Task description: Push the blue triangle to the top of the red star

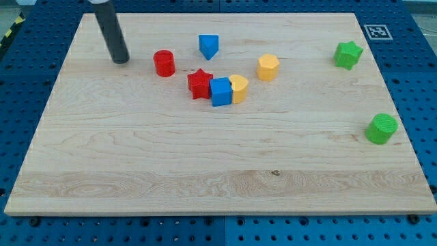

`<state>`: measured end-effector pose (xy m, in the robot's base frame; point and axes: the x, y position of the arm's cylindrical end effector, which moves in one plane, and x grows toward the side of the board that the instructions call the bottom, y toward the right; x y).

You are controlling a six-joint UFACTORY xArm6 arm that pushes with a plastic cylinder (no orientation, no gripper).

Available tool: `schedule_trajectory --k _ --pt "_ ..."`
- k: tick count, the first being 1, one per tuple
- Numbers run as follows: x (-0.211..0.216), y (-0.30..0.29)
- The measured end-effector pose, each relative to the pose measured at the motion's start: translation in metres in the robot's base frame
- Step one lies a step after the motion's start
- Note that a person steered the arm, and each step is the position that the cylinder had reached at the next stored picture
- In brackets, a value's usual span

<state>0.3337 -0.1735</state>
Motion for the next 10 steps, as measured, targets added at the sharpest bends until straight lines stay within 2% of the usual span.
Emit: schedule_trajectory --k 2,3,4,5,6,7,9,10 --pt "0.001 0.095" --pt "0.000 0.092" --pt "-0.015 0.042" --pt "-0.059 0.018" --pt "-0.104 0.072" --pt "-0.100 0.130" --pt "-0.016 0.142" --pt "-0.040 0.142"
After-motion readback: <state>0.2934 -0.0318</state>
